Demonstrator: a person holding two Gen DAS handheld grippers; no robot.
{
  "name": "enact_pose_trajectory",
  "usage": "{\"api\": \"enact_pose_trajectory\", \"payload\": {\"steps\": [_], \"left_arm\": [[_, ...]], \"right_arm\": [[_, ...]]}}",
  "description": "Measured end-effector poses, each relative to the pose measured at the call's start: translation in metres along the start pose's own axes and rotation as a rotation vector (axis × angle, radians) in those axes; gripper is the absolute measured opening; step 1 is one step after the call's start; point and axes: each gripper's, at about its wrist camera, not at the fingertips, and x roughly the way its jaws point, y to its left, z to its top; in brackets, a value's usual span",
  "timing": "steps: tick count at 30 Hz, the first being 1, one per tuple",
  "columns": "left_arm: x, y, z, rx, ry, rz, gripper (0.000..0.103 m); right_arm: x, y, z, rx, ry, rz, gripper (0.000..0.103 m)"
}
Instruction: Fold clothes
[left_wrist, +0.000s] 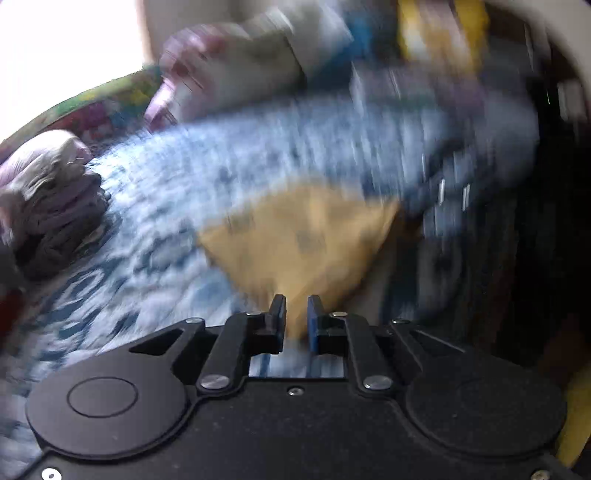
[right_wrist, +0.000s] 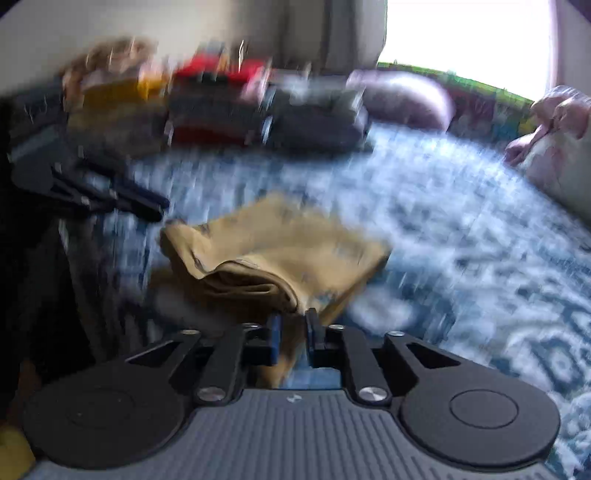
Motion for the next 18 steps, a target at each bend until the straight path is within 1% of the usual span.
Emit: {"api": "enact_pose_trajectory", "payload": {"steps": [1, 2, 4, 6, 7, 9, 11, 12, 14, 15, 16, 17, 18], "left_arm": [[-0.005, 0.0, 0.0, -0.008, -0.007, -0.006, 0.011], [-0.009, 0.001, 0.001, -0.017, -0.014, -0.013, 0.011], [-0.018, 0.008, 0.005, -0.079, -0.075, -0.022, 0.011], [-0.017, 0.018, 0.012, -0.17, -0.137, -0.011, 0.011], [-0.013, 0.022, 0.015, -0.225, -0.15, 0.007, 0.011], [0.006, 0.029, 0.018, -0.334, -0.115, 0.039, 0.011], [0.021, 0.032, 0.016, -0.404, -0.088, 0.045, 0.011], [0.028, 0.03, 0.015, -0.414, -0.064, 0.029, 0.011], [0.044, 0.021, 0.01, -0.398, 0.015, -0.04, 0.011], [0.049, 0.011, 0.009, -0.338, 0.038, -0.04, 0.012], [0.048, -0.001, 0.01, -0.259, 0.041, -0.014, 0.012], [0.044, -0.003, 0.014, -0.243, 0.037, -0.013, 0.013], [0.038, -0.001, 0.017, -0.249, 0.026, -0.027, 0.013]], "right_arm": [[0.002, 0.005, -0.003, -0.028, 0.037, -0.004, 0.028], [-0.003, 0.007, -0.005, -0.029, 0.038, 0.008, 0.028], [-0.013, 0.009, -0.008, -0.025, 0.034, 0.03, 0.028], [-0.026, -0.001, -0.006, 0.066, -0.034, 0.042, 0.031], [-0.032, -0.006, -0.004, 0.11, -0.069, 0.045, 0.031], [-0.028, -0.012, 0.005, 0.16, -0.128, 0.018, 0.031], [-0.02, -0.014, 0.013, 0.19, -0.171, -0.01, 0.031], [-0.015, -0.01, 0.013, 0.188, -0.175, -0.009, 0.031], [-0.003, -0.003, 0.014, 0.183, -0.177, -0.007, 0.031], [0.008, 0.001, 0.013, 0.169, -0.124, -0.01, 0.03], [0.023, 0.005, 0.011, 0.136, -0.03, -0.014, 0.029], [0.037, 0.009, 0.005, 0.085, 0.052, -0.028, 0.029], [0.033, 0.01, 0.006, 0.08, 0.047, -0.028, 0.03]]}}
